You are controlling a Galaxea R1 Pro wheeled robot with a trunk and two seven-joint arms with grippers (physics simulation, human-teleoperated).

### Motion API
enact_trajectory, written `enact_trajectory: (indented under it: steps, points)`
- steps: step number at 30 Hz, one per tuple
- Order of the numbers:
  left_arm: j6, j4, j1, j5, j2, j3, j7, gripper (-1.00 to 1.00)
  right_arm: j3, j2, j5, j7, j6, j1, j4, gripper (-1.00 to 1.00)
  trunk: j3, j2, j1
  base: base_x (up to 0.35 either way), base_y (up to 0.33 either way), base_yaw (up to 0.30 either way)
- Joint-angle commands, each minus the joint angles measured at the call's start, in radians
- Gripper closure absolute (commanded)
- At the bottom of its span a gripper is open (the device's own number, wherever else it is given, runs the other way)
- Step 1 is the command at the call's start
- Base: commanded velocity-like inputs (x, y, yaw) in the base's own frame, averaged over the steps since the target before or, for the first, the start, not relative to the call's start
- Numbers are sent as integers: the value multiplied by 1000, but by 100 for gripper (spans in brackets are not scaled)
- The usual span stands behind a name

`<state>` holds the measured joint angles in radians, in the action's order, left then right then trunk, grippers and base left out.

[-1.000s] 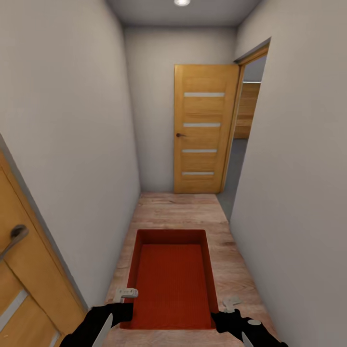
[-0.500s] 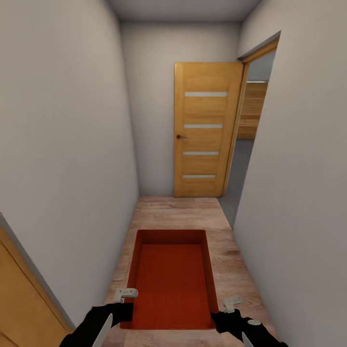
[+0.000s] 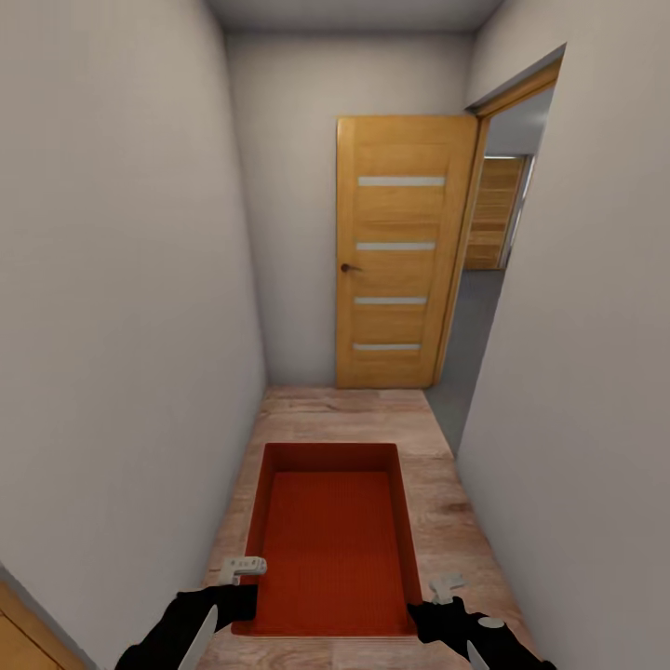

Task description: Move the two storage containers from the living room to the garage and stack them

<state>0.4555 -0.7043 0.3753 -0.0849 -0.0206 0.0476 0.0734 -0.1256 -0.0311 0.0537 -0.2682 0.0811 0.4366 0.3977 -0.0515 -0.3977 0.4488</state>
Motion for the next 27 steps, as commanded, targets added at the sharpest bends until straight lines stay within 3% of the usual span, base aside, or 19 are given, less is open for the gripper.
enact_trajectory:
  steps: [1, 23, 27]
  points:
    - [-29, -3, 1, 1, -36, 1, -5, 100, 7, 20, -13, -3, 6, 1, -2, 100, -2, -2, 1, 326, 0, 0]
    - [-29, -3, 1, 2, -38, 1, -6, 100, 7, 20, -12, -3, 6, 1, -2, 100, -2, -2, 1, 326, 0, -1]
    - [-29, -3, 1, 2, -38, 1, -5, 100, 7, 20, -12, -3, 6, 1, -2, 100, -2, -2, 1, 326, 0, -204]
